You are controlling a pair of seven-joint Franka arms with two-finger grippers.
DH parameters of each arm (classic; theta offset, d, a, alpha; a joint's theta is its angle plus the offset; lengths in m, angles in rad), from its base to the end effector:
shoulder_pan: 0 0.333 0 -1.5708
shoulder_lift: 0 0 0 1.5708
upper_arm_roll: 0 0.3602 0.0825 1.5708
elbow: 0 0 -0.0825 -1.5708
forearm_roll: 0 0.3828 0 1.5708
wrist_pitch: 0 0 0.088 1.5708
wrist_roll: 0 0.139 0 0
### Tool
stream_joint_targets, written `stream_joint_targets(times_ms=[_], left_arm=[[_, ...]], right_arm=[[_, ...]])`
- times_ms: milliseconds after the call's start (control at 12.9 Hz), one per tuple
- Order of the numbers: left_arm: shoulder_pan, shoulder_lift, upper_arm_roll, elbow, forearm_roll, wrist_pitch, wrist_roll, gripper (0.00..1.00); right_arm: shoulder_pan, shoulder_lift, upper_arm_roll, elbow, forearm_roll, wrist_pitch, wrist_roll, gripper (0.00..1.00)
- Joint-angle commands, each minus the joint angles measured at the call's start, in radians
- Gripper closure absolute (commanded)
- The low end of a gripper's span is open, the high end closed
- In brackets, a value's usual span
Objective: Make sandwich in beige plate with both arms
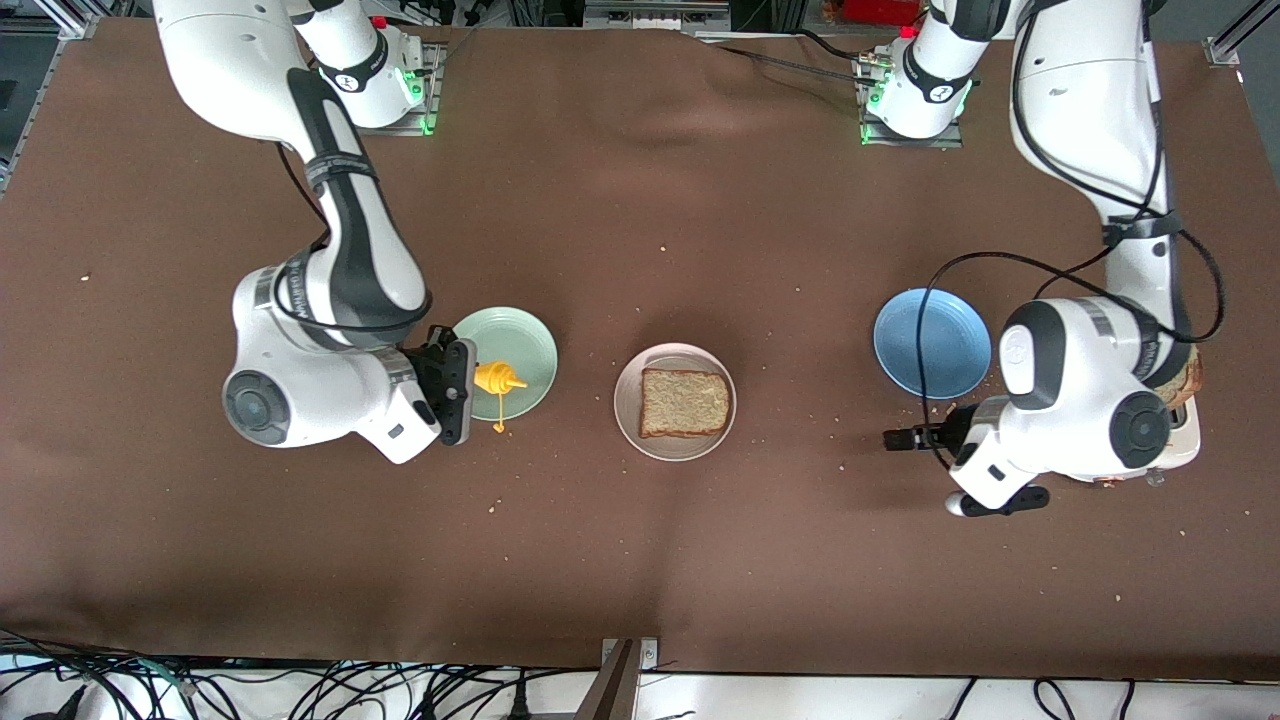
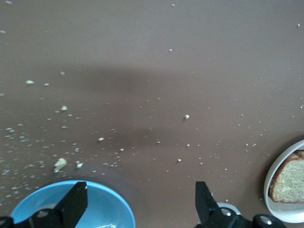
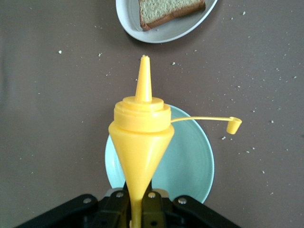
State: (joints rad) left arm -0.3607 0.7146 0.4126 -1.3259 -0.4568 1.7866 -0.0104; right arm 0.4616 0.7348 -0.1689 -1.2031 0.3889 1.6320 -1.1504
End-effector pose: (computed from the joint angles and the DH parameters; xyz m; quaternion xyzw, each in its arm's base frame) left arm 0.7305 -0.0811 0.3232 0.9897 0.0691 -0.0943 0.0821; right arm 0.6773 0.2904 0.3343 -0.7540 -0.6268 0.0787 0.1798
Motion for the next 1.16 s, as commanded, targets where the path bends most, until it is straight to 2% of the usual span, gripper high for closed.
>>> stream_joint_targets(times_ms=[0,233,543,776,931,1086], left_arm=[[0.070,-0.082,-0.005,-0.012,0.064,-0.050,0.018,0.00],[0.101,-0.144,0.014,-0.004,0.095,-0.091,0.115,0.00],[0.105,-0.217,0.015,-0.004,0.182,-0.122,0.115,0.00],[0.105,-0.245,0.015,-0.004,0.191,-0.147,0.115,0.00],[0.100,-0.254,0.014,-0.004,0.193,-0.165,0.116,0.00],[0.095,-0.253,0.009,-0.006,0.236,-0.165,0.119,0.00]], right_arm=[[0.115,-0.005,-0.006,0.034,-0.173,0.032,0.153,1.00],[0.241,-0.002,-0.006,0.043,-0.376,0.045,0.322,1.00],[0.386,0.014,-0.004,0.042,-0.599,0.040,0.464,1.00],[0.494,0.037,-0.004,0.037,-0.789,0.032,0.557,1.00],[0.532,0.051,-0.004,0.036,-0.864,0.032,0.563,1.00],[0.536,0.051,-0.006,0.036,-0.884,0.032,0.560,1.00]])
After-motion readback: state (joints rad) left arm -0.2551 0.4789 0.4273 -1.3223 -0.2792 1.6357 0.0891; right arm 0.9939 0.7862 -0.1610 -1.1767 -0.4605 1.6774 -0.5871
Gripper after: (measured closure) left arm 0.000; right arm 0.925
